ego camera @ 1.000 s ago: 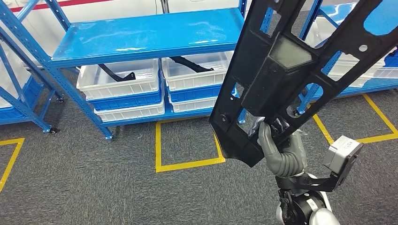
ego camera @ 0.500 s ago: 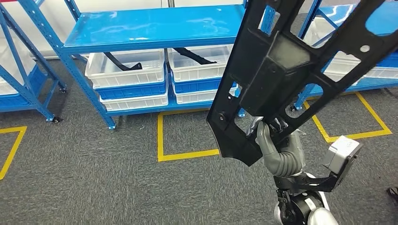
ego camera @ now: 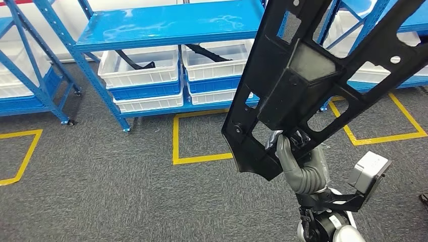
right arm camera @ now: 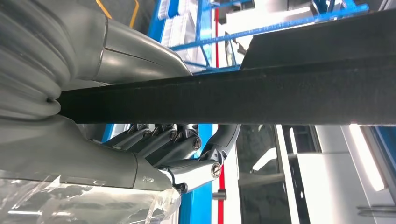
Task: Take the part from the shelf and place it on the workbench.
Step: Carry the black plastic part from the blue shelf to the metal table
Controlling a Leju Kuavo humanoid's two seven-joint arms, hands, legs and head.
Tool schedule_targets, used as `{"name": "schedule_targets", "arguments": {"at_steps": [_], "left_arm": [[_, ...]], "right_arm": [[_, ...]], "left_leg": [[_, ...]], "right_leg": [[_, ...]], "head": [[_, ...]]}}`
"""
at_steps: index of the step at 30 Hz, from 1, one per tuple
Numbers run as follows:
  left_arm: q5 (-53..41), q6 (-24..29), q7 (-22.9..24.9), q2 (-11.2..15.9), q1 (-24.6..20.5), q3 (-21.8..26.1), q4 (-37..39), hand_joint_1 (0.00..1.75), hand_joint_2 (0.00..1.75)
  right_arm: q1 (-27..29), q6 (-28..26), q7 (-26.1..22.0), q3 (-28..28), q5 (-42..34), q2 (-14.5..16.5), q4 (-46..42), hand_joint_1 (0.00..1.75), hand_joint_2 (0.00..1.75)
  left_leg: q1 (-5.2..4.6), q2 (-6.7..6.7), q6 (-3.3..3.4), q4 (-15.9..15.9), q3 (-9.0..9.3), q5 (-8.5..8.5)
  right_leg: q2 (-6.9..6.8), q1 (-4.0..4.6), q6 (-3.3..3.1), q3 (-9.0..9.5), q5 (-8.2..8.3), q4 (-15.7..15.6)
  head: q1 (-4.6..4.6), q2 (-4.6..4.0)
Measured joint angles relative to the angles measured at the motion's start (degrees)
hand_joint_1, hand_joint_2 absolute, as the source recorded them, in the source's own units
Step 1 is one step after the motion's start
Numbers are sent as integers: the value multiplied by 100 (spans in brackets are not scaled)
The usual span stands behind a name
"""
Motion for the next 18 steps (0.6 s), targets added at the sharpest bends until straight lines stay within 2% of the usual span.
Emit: {"name": "schedule_targets", "arguments": {"at_steps": [1, 2, 3, 5, 6, 7, 9, 10, 11, 12, 13, 15, 16, 17, 18], "left_arm": [[0, 1, 1, 0, 1, -1, 0, 0, 175], [0, 1, 1, 0, 3, -2, 0, 0, 175], [0, 1, 0, 1, 3, -2, 0, 0, 175], [0, 3, 0, 2, -8, -3, 0, 0, 175], [0, 5, -2, 2, -15, -3, 0, 0, 175], [0, 8, -3, 2, -21, -3, 0, 0, 175], [2, 11, -5, 5, -18, -3, 0, 0, 175], [3, 13, -5, 5, -12, -3, 0, 0, 175], [5, 13, -5, 7, -8, -2, 0, 0, 175], [6, 13, -5, 6, -9, -2, 0, 0, 175], [6, 10, -6, 4, -10, -2, 0, 0, 175], [8, 3, -6, 1, -9, -3, 0, 0, 175], [9, -2, -7, 0, -4, -3, 0, 0, 175], [10, -8, -6, 0, 1, -3, 0, 0, 175], [10, -16, -6, 0, 4, -3, 0, 0, 175]], "right_arm": [[2, 1, 0, 2, 0, 2, 1, 175, 175], [3, 1, 0, 4, 1, 5, 1, 175, 175], [3, 1, 0, 5, 1, 8, 1, 175, 175], [-2, 0, 0, 5, 1, 10, 0, 175, 175], [-3, 1, 0, 4, 1, 10, -1, 175, 175], [-4, 3, 1, 4, 1, 10, -1, 175, 175], [-15, 12, -1, 3, 2, 16, -2, 175, 175], [-19, 17, -2, 2, 3, 20, -2, 175, 175], [-24, 20, -4, 1, 3, 25, -3, 175, 175], [-24, 24, -5, 0, 3, 28, -3, 175, 175], [-19, 29, -7, -1, 4, 29, -3, 175, 175], [-1, 46, -8, 1, 4, 29, -1, 175, 175], [8, 57, -8, 2, 5, 30, 0, 175, 175], [12, 67, -8, 3, 5, 30, 1, 175, 175], [11, 79, -7, 3, 5, 30, 1, 175, 175]], "left_leg": [[11, 1, -16, 181, -21, -32], [19, 6, -20, 110, 85, 42], [21, 29, -11, -210, 313, 183], [-7, 190, 47, -1170, 917, 451], [-34, 265, 94, -1512, 1110, 527], [-63, 313, 142, -1698, 1199, 550], [-80, 252, 228, -1747, 1163, 578], [-68, 205, 264, -1772, 1151, 601], [-51, 157, 302, -1790, 1135, 635], [-35, 111, 340, -1808, 1120, 671], [-33, 68, 368, -1811, 1095, 697], [-46, -41, 405, -1803, 1035, 739], [-53, -106, 409, -1797, 1009, 757], [-56, -175, 405, -1785, 989, 773], [-56, -242, 397, -1769, 975, 783]], "right_leg": [[-35, 2, 5, -32, 25, 2], [-72, 3, 15, -54, 44, 2], [-111, 3, 27, -67, 59, 3], [-200, 17, 56, -77, 79, 5], [-245, 27, 80, -80, 91, 6], [-288, 36, 105, -86, 102, 9], [-372, 46, 169, -96, 124, 5], [-341, 41, 198, -112, 93, 33], [-253, 35, 223, -161, 3, 138], [-130, 29, 241, -262, -160, 369], [9, 18, 251, -421, -377, 730], [118, 19, 263, -792, -753, 1581], [128, 19, 266, -890, -804, 1813], [133, 18, 263, -871, -732, 1801], [153, 15, 255, -725, -556, 1527]], "head": [[-1, 0], [-1, 0], [-1, 0], [-2, 0], [5, 0], [5, 0], [12, 0], [11, 0], [18, 0], [25, 0], [32, 0], [40, 0], [41, 0], [42, 0], [42, 0]]}}
